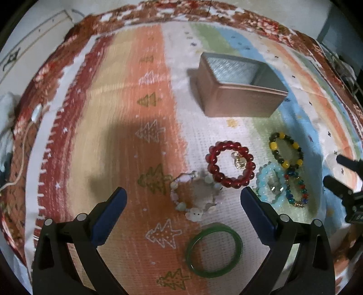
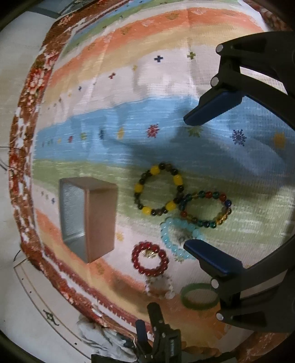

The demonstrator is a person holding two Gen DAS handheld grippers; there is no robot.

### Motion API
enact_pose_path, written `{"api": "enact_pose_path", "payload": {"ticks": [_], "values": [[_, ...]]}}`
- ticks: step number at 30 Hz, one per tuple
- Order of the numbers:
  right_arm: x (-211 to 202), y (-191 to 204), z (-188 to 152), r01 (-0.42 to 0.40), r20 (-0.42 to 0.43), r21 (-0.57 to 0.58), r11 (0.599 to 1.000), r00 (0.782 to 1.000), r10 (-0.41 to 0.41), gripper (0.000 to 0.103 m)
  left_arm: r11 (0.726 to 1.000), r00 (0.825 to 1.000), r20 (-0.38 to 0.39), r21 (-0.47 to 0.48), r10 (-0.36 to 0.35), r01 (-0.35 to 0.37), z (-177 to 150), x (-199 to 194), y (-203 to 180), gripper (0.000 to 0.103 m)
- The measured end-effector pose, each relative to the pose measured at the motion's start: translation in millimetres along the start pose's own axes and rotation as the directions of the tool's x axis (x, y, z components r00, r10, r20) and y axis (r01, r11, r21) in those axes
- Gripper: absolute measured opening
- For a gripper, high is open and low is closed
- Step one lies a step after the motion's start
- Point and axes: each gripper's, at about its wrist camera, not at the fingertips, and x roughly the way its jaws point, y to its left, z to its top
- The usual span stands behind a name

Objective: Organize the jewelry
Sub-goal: 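Lower the left tool toward the white pearl bracelet while the right tool lowers toward the multicolour bracelet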

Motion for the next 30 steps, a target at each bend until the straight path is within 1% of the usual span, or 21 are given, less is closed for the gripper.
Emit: {"api": "enact_pose_path", "payload": {"ticks": [2, 6, 8, 12, 13, 15, 17, 19, 22, 25, 27, 29, 30], "values": [[5.3, 0.5, -1.8, 0.019, -0.023, -0.009, 1.000, 1.000, -0.019, 0.098, 1.000, 1.000, -0.022, -0.025, -0.002, 0.002, 2.2, 4.9, 5.5, 0.097], [13.9, 0.6, -2.2, 0.046, -0.055, -0.029, 0.999, 0.997, -0.047, 0.098, 1.000, 0.999, -0.040, -0.013, 0.000, 0.000, 5.5, 10.8, 6.8, 0.097], [19.9, -1.8, -0.2, 0.057, -0.076, -0.029, 0.998, 0.995, -0.059, 0.088, 1.000, 0.999, -0.049, -0.011, -0.002, 0.001, 6.6, 13.8, 6.8, 0.097], [30.6, -4.3, 2.9, 0.054, -0.116, -0.028, 0.998, 0.992, -0.057, 0.085, 0.999, 0.996, -0.088, -0.022, -0.032, 0.030, 4.2, 21.9, 7.8, 0.090], [32.1, -3.6, 4.1, 0.058, -0.120, -0.036, 0.998, 0.991, -0.062, 0.085, 0.999, 0.995, -0.097, -0.026, -0.031, 0.028, 3.0, 24.6, 8.4, 0.090], [35.5, -4.0, 6.3, 0.062, -0.129, -0.041, 0.997, 0.989, -0.067, 0.084, 1.000, 0.994, -0.106, -0.021, -0.020, 0.018, 2.4, 28.4, 8.5, 0.082], [38.3, -4.7, 7.2, 0.051, -0.141, -0.036, 0.998, 0.988, -0.056, 0.080, 1.000, 0.993, -0.119, -0.019, -0.014, 0.011, 2.2, 32.3, 9.4, 0.079], [39.7, -6.3, 7.5, 0.032, -0.144, -0.024, 0.999, 0.989, -0.035, 0.079, 1.000, 0.991, -0.133, -0.028, -0.018, 0.014, 2.4, 35.8, 11.3, 0.074], [41.3, -2.7, 5.6, 0.041, -0.150, -0.047, 0.998, 0.988, -0.048, 0.077, 0.999, 0.988, -0.154, -0.042, -0.026, 0.020, 2.6, 40.4, 13.7, 0.069], [47.9, 1.2, 2.7, 0.049, -0.171, -0.067, 0.997, 0.983, -0.060, 0.070, 0.999, 0.985, -0.169, -0.044, -0.023, 0.016, 4.3, 45.2, 15.7, 0.066], [50.7, 2.2, 1.7, 0.057, -0.177, -0.077, 0.995, 0.982, -0.070, 0.069, 0.999, 0.985, -0.172, -0.045, -0.022, 0.014, 6.9, 48.2, 16.7, 0.066], [53.3, 2.4, 1.9, 0.069, -0.179, -0.085, 0.994, 0.980, -0.083, 0.063, 0.999, 0.984, -0.177, -0.034, -0.014, 0.008, 9.6, 51.9, 14.8, 0.066], [54.4, 2.6, 1.9, 0.072, -0.179, -0.088, 0.994, 0.980, -0.087, 0.061, 1.000, 0.984, -0.176, -0.024, -0.006, 0.001, 9.8, 53.1, 13.2, 0.065]]}}
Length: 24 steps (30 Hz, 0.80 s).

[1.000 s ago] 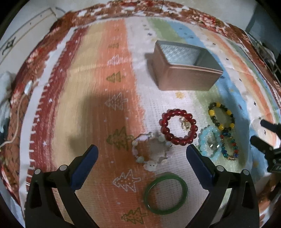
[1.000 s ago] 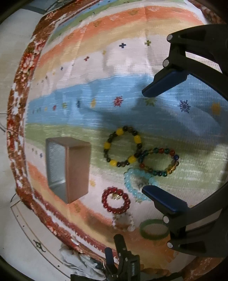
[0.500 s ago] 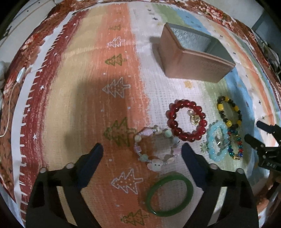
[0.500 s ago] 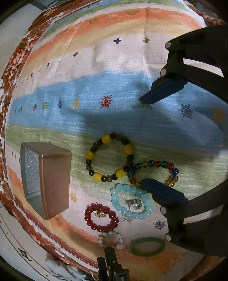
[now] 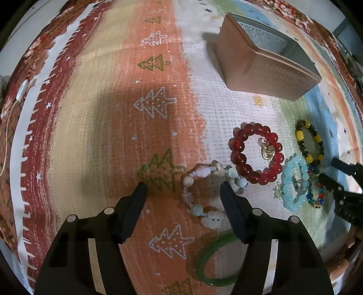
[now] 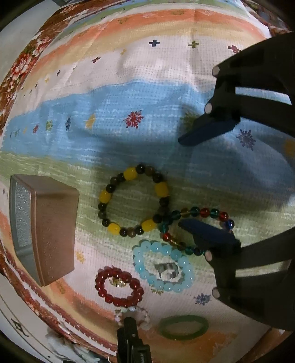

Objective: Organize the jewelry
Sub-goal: 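Lower the left tool toward the white pearl bracelet while the right tool lowers toward the multicolour bracelet, then close the left tool on the white pearl bracelet while the right tool closes on the multicolour bracelet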

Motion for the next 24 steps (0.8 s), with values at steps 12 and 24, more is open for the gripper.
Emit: {"api": "enact_pose_path", "payload": {"ticks": [12, 24], "values": [[7.7, 11.5, -1.7, -0.005, -0.018, -0.058, 0.998, 1.000, 0.004, 0.034, 0.995, 0.997, 0.018, 0.069, 0.070, -0.071, -3.2, 8.7, -20.6, 0.052], [6.4, 13.8, -2.4, -0.088, -0.030, -0.033, 0.996, 0.996, 0.087, 0.011, 0.995, 0.998, 0.025, 0.085, 0.052, -0.054, -6.8, 3.4, -27.0, 0.009]]}}
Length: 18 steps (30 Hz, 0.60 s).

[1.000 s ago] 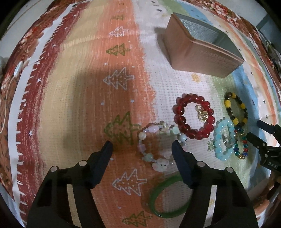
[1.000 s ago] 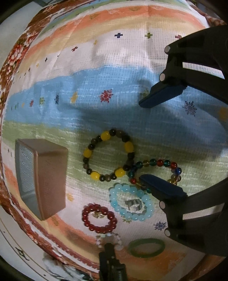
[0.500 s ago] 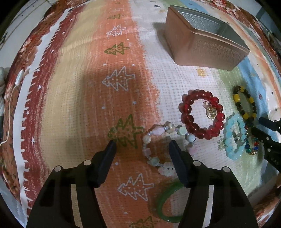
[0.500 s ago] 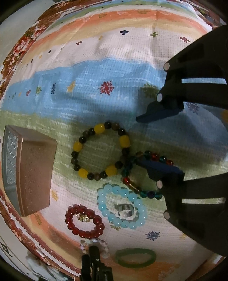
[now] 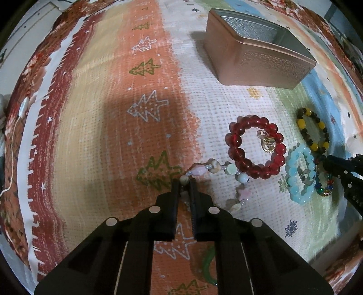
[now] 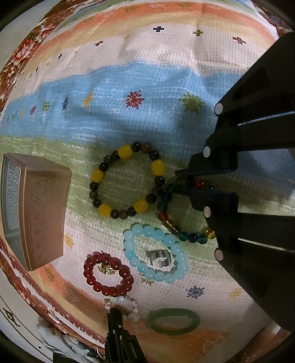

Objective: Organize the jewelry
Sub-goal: 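Close the left tool on the white pearl bracelet while the right tool closes on the multicolour bracelet, then carry both held bracelets up and over the open silver tin box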

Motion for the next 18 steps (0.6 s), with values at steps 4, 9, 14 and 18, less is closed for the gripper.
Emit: {"api": "enact_pose_path", "payload": {"ticks": [4, 9, 14, 18], "values": [[-4.6, -8.2, 4.3, -0.049, 0.007, 0.036, 0.998, 0.999, 0.049, 0.011, 1.000, 1.000, 0.009, -0.013, -0.021, 0.021, -0.4, -4.2, 4.8, 0.008], [-11.7, -9.8, 7.2, -0.082, 0.029, 0.054, 0.995, 0.996, 0.080, 0.011, 0.997, 0.997, 0.043, -0.028, -0.069, 0.070, -0.4, -16.6, 7.2, 0.008], [-26.1, -10.7, 9.4, -0.089, 0.075, 0.050, 0.995, 0.994, 0.085, 0.011, 0.995, 0.993, 0.073, -0.027, -0.096, 0.099, -0.3, -28.1, 7.7, 0.008], [-41.0, -2.9, 8.8, -0.055, 0.151, 0.009, 0.998, 0.987, 0.053, 0.011, 0.996, 0.992, 0.098, -0.013, -0.081, 0.083, 0.3, -34.6, 7.7, 0.008]]}}
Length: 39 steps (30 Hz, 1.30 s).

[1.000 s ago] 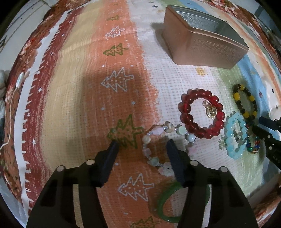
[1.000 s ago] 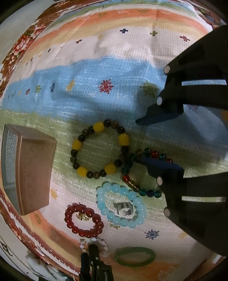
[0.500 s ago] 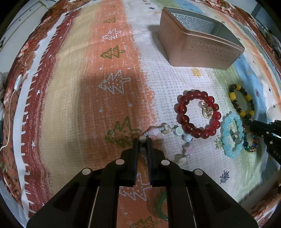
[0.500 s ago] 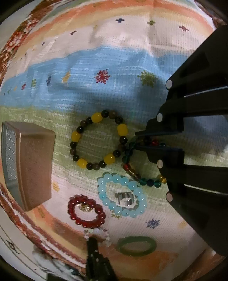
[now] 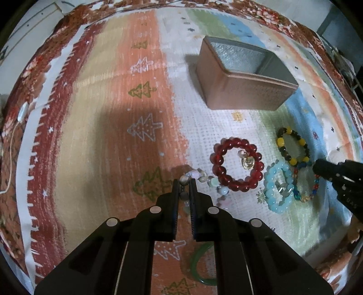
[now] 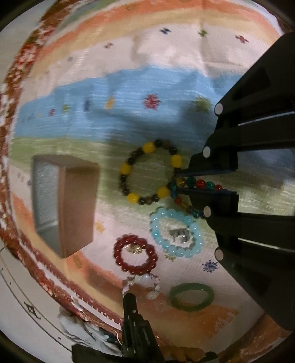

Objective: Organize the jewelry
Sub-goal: 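Carry both held bracelets up and over the open silver tin box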

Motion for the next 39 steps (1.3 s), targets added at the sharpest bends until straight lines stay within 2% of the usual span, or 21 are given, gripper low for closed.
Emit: {"api": "enact_pose_path", "payload": {"ticks": [4, 15, 20, 25, 33, 39], "values": [[-8.2, 5.2, 8.3, -0.001, 0.052, -0.010, 1.000, 0.999, 0.002, 0.011, 1.000, 0.998, 0.057, 0.010, -0.006, 0.006, 6.9, -12.9, 5.6, 0.008], [-34.1, 13.8, 34.2, -0.021, 0.163, -0.003, 1.000, 0.986, 0.021, 0.011, 0.998, 0.989, 0.133, 0.005, -0.061, 0.061, 23.1, -35.0, -0.8, 0.008], [-36.0, 12.1, 46.3, -0.057, 0.195, 0.011, 0.998, 0.979, 0.054, 0.011, 0.999, 0.986, 0.163, 0.026, -0.043, 0.039, 28.9, -38.3, -7.1, 0.008], [-41.1, 13.4, 59.1, -0.069, 0.227, 0.015, 0.997, 0.972, 0.064, 0.011, 0.997, 0.972, 0.226, 0.047, -0.070, 0.061, 40.1, -50.1, -16.0, 0.008], [-40.8, 3.9, 78.7, -0.109, 0.245, 0.057, 0.992, 0.965, 0.092, 0.011, 0.990, 0.955, 0.266, 0.078, -0.132, 0.115, 60.2, -54.2, -31.9, 0.008], [-45.0, 4.0, 94.1, -0.113, 0.268, 0.050, 0.992, 0.959, 0.096, 0.011, 0.987, 0.933, 0.325, 0.087, -0.154, 0.132, 71.8, -60.8, -44.5, 0.008]]}}
